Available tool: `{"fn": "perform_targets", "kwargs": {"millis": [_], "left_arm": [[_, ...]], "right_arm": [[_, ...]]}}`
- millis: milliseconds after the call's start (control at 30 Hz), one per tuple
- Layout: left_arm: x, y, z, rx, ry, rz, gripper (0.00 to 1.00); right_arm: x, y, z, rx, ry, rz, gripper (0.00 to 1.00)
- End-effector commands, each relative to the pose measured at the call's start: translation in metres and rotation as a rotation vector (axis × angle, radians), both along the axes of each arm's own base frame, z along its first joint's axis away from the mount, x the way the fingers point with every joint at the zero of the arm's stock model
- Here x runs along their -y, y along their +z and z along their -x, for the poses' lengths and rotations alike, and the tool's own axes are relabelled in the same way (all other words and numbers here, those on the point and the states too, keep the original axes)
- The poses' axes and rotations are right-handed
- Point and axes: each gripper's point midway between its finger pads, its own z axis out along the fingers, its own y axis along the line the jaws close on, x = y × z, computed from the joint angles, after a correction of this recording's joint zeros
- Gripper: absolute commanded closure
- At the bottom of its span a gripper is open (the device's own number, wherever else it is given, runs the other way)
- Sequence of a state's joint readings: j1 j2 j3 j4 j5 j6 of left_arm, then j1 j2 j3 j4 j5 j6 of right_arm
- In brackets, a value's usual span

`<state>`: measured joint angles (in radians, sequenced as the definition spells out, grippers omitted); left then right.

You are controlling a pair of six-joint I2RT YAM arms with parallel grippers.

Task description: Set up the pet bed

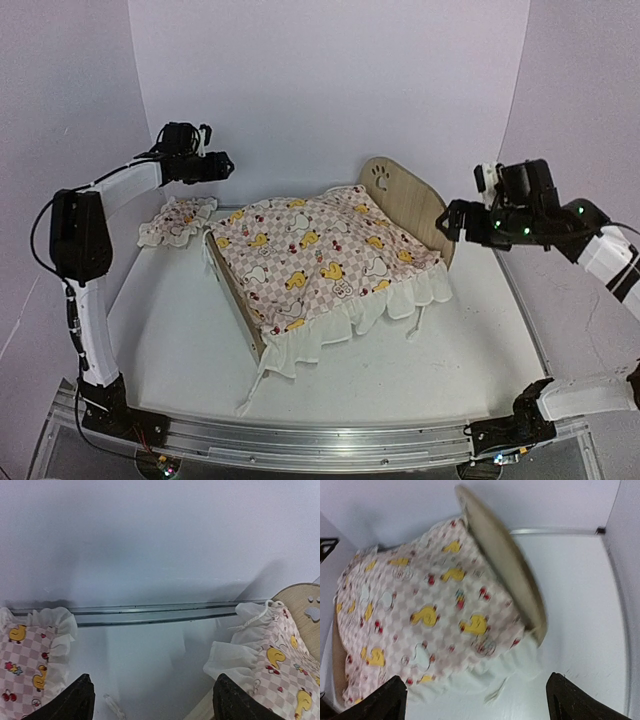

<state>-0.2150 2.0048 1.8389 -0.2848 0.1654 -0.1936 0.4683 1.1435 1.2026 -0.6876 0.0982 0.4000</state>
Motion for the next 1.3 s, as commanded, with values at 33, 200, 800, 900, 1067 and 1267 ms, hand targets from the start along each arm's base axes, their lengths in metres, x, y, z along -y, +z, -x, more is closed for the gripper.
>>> {"fn": "perform_targets", "kwargs": {"millis": [33, 200, 800, 900, 1067, 1267], "left_arm": [[0.031, -0.055, -0.009, -0.143, -0.175, -0.031, 0.26], [0.047, -0.112, 0.005, -0.255, -0.227, -0.045, 0.4], [0.056, -0.192, 0.145, -0.533, -0.215, 0.125, 0.6], [0.077, -0.196, 0.178, -0.542, -0.246, 0.148, 0.6], [0.117, -0.196, 0.238, -0.542, -0.245, 0.233, 0.6], [0.182, -0.181, 0.324, -0.487, -0.267, 0.218, 0.55]], "right_arm": [[-0.021, -0.087, 0.042, -0.264, -0.074, -0.192, 0.02], [-0.013, -0.117, 0.029, -0.238, -0.164, -0.185, 0.02], [-0.011, -0.17, -0.068, -0.206, -0.212, -0.127, 0.23], [-0.008, -0.162, -0.102, -0.161, -0.198, -0.078, 0.22], [-0.028, -0.131, -0.169, 0.006, -0.039, -0.001, 0.19], [-0.082, -0.128, -0.221, 0.095, 0.257, 0.051, 0.14]]}}
